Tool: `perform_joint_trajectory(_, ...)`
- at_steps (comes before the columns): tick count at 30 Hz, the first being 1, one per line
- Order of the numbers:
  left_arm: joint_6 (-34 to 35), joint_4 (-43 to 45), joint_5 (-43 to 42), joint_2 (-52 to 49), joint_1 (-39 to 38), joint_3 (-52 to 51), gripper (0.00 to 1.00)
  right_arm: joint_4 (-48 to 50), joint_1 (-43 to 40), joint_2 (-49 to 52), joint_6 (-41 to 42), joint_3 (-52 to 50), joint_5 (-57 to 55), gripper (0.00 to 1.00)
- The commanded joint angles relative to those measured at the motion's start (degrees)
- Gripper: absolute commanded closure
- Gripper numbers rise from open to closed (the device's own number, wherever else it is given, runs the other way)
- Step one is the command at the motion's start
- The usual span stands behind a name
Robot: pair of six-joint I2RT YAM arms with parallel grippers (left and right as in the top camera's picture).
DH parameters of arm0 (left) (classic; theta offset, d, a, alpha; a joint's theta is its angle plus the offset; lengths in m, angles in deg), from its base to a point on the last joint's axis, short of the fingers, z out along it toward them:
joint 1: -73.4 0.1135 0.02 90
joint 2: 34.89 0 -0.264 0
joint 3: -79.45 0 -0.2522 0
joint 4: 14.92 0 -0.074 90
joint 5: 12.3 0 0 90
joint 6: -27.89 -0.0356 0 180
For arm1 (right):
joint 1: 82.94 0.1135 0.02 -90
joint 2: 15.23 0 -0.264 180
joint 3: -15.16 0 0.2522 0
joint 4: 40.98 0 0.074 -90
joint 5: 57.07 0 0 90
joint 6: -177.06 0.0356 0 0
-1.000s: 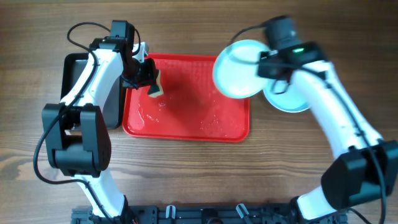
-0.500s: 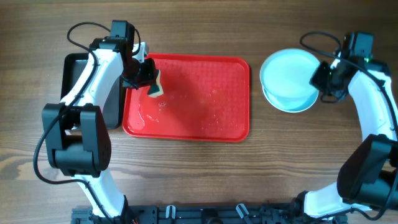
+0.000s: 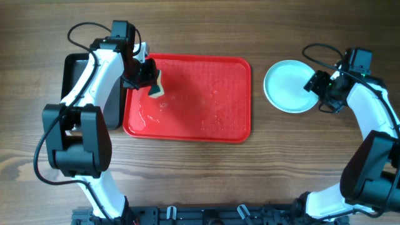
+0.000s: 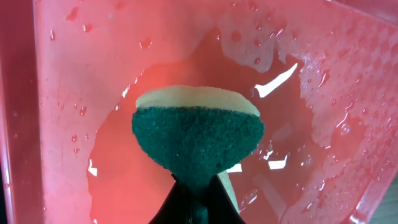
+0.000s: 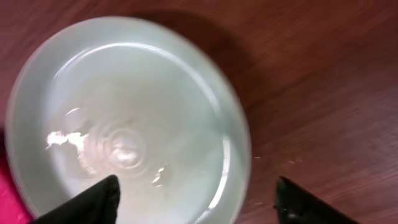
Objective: Clean dirty plates on tray and stack at the side
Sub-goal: 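Lower the sponge into the black tray and open the left gripper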
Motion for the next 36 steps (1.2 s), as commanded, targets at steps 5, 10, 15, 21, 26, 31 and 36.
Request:
perform_joint_trajectory(5, 0.35, -6.97, 9.92, 6.08, 3.43, 5.90, 0.96, -1.97, 4.44, -4.07, -4.90, 5.66, 12.68, 0.19)
perform_joint_trajectory(10, 0.37, -8.87, 18.36, 9.75, 7.61, 5.95, 0.96, -1.70, 13.40, -6.05, -5.55, 5.97, 11.50, 0.19)
perform_joint_trajectory(15, 0.50, -7.91, 21.97, 8.63, 13.11, 3.72, 0.96, -1.18, 22.56, -5.42, -2.99, 5.95, 6.01, 0.18)
perform_joint_trajectory(21, 4.48, -1.25, 23.21, 7.48, 18.38, -2.27, 0.96, -1.07, 27.50, -5.42, -3.02, 5.95, 4.87, 0.17)
perform_joint_trajectory(26, 4.46, 7.76, 22.77, 7.37, 20.15, -9.16, 0.96, -1.42, 28.50, -5.42, -2.97, 5.95, 4.92, 0.17)
perform_joint_trajectory(31, 4.46, 10.75, 21.62, 7.37, 20.02, -11.69, 0.55, -1.99, 28.50, -5.44, -3.02, 5.95, 4.92, 0.17)
perform_joint_trajectory(36, 4.48, 10.36, 20.35, 7.72, 20.02, -10.67, 0.00, -1.29, 28.50, -5.60, -5.11, 6.05, 4.90, 0.17)
